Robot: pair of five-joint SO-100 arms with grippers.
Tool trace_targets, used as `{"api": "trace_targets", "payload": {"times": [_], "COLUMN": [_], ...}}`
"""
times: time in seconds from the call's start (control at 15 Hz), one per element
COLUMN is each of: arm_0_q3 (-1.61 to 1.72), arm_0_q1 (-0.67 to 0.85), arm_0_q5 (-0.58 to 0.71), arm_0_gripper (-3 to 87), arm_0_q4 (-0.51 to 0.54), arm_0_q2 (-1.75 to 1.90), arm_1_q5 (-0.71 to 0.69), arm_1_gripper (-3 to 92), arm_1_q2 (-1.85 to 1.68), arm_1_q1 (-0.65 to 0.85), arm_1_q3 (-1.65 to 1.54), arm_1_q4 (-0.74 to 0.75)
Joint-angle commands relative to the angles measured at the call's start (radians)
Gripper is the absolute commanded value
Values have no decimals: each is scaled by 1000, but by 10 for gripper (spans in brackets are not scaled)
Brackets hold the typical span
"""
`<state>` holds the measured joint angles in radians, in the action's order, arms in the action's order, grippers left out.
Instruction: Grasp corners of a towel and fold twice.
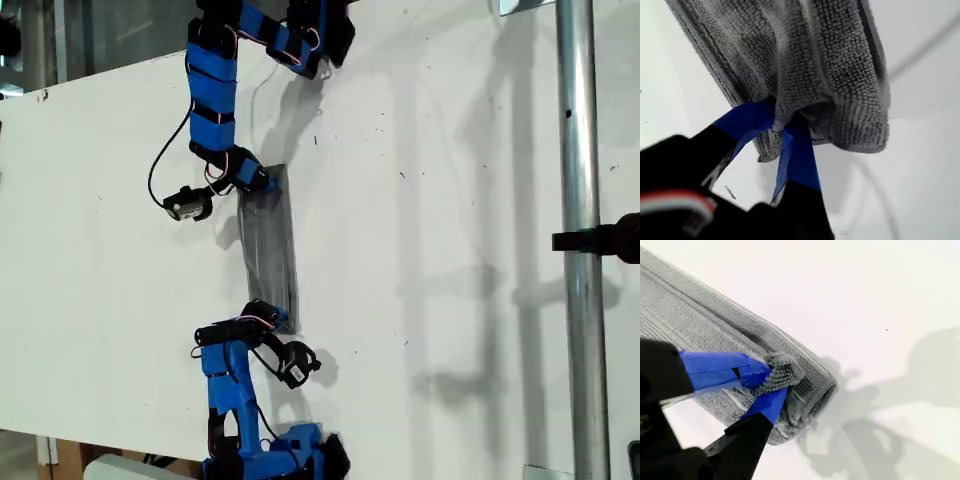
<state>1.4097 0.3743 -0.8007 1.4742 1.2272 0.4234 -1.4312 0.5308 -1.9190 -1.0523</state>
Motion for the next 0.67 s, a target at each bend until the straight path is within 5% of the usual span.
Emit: {"api": "trace_targets", "payload": {"times": [0.0, 0.13, 0.27, 0.47, 0.6], "arm_0_q3": [-8, -44, 55, 261, 505], "arm_0_q1": [9, 5, 11, 37, -5], "arm_0_q5": [-34, -81, -107, -132, -149], "arm_0_gripper": [146, 192, 245, 253, 235], "arm_0_q4": [80, 210, 212, 160, 29], "arm_0_q2": [35, 193, 488, 887, 1155], "arm_1_q5": [31, 40, 69, 227, 350], "arm_1_gripper": [345, 345, 344, 375, 388], "arm_1_q2": [-61, -245, -419, -712, -973], "arm_1_q1": [23, 43, 89, 121, 179], "arm_1_q3": [14, 15, 31, -123, -328], "arm_1_q4": [-60, -183, -344, -396, -371]}}
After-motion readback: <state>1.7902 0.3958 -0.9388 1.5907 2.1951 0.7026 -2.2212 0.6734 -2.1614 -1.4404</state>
